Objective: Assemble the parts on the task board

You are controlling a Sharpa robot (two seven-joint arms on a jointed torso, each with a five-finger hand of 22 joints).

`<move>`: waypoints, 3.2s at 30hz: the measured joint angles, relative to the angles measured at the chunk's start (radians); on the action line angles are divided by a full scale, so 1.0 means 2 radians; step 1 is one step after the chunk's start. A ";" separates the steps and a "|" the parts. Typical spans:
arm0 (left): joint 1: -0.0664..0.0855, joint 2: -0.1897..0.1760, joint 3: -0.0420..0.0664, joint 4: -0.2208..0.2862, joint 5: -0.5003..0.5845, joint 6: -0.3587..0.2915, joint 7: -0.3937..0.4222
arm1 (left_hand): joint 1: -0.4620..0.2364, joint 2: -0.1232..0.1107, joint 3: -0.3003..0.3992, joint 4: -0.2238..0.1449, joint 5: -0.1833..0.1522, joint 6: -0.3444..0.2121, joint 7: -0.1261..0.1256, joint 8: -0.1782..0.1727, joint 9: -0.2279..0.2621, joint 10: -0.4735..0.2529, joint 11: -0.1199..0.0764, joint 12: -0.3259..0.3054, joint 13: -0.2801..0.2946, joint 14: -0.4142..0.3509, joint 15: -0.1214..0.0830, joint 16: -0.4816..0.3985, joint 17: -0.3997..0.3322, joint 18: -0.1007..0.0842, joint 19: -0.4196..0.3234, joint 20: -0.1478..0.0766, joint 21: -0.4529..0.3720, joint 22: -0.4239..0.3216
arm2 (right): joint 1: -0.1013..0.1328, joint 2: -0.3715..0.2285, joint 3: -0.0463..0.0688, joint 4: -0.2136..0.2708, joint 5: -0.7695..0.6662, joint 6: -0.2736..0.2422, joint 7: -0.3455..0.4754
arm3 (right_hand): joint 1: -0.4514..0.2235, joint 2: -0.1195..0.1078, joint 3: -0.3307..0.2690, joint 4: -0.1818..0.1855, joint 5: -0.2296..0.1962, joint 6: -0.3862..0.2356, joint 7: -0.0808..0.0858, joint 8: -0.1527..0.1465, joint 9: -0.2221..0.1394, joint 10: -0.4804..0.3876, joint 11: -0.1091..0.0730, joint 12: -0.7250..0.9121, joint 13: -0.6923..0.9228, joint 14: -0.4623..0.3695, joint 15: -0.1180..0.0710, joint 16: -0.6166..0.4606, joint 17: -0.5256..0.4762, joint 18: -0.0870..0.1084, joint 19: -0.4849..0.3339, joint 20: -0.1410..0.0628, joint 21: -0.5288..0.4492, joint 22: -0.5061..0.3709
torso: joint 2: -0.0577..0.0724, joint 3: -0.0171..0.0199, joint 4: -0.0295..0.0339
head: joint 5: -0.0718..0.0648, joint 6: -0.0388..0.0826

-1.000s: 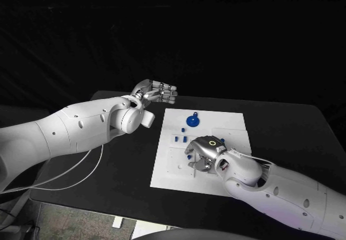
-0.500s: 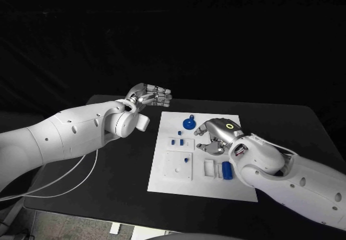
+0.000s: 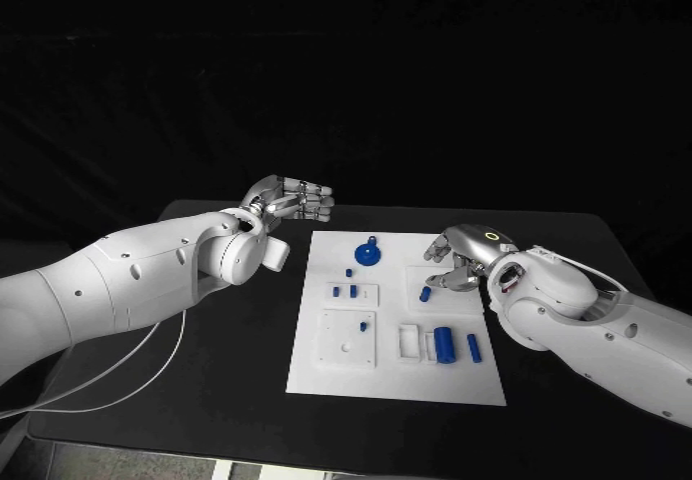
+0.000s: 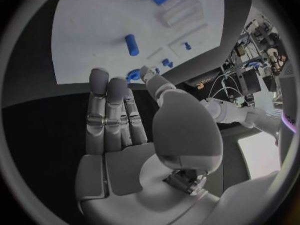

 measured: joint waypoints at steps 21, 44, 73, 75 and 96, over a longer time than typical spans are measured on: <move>0.000 0.002 0.000 -0.003 0.000 -0.002 -0.003 | 0.000 0.000 0.000 0.000 0.000 0.000 0.000 0.000 0.000 0.000 0.000 0.000 0.000 0.000 0.000 0.000 0.000 0.000 0.000 0.000 0.000 0.002 | -0.006 0.021 -0.001 -0.024 0.036 0.075 0.005 | 0.019 0.019 -0.040 0.019 -0.008 -0.004 -0.010 0.000 0.000 0.010 -0.004 0.000 0.000 -0.007 0.000 0.006 -0.003 -0.004 -0.002 0.002 -0.005 0.000 | 0.000 -0.0009 0.0006 | -0.001 -0.002; 0.000 0.000 0.000 -0.003 0.000 -0.007 -0.010 | 0.000 0.000 0.001 0.001 0.000 0.000 0.000 0.000 0.000 -0.002 0.002 0.000 0.000 0.000 0.000 0.000 0.000 0.000 -0.002 0.002 0.000 0.010 | -0.006 0.034 -0.004 -0.034 0.011 0.072 0.005 | -0.004 0.033 0.137 -0.030 -0.031 0.066 -0.001 0.000 0.000 0.077 -0.022 0.000 0.000 0.001 -0.011 0.007 0.004 -0.014 0.001 -0.010 0.028 0.022 | 0.000 -0.0005 0.0005 | 0.002 -0.007; 0.000 0.000 0.000 -0.002 0.000 -0.008 -0.012 | 0.000 0.000 0.002 0.005 0.000 0.000 0.000 0.000 0.000 -0.002 0.002 0.000 0.000 -0.002 0.002 0.000 0.000 0.000 -0.002 0.002 0.000 0.010 | -0.005 0.042 -0.021 -0.048 -0.016 0.058 0.003 | 0.000 0.039 0.150 -0.053 -0.026 0.096 -0.006 0.000 0.000 0.103 -0.025 -0.003 0.000 0.003 -0.017 0.006 0.008 -0.025 -0.001 -0.015 0.039 0.037 | 0.000 -0.0008 -0.0003 | 0.002 -0.012; 0.000 0.000 0.000 -0.002 0.000 -0.008 -0.012 | 0.000 0.000 0.002 0.005 0.000 0.000 0.000 0.000 0.000 -0.002 0.002 0.000 0.000 -0.002 0.002 0.000 0.000 0.000 -0.002 0.002 0.000 0.010 | -0.006 0.042 -0.022 -0.048 -0.018 0.052 0.002 | 0.001 0.041 0.152 -0.057 -0.029 0.101 -0.009 0.000 0.001 0.105 -0.023 -0.001 0.000 0.002 -0.019 0.006 0.009 -0.027 0.000 -0.016 0.041 0.039 | 0.000 -0.0007 -0.0003 | 0.002 -0.012; 0.000 0.001 0.000 -0.005 0.001 -0.007 -0.014 | 0.000 0.000 0.002 0.005 0.000 0.000 0.000 0.000 0.000 -0.002 0.002 0.000 0.000 -0.002 0.002 0.000 0.000 0.000 -0.002 0.002 0.000 0.011 | -0.003 0.020 0.008 0.018 -0.010 0.013 0.004 | -0.001 0.051 0.152 -0.059 -0.031 0.112 -0.012 -0.002 0.002 0.109 -0.022 -0.001 0.001 0.005 -0.023 0.003 0.012 -0.027 -0.002 -0.021 0.045 0.044 | 0.000 -0.0009 -0.0012 | 0.003 -0.008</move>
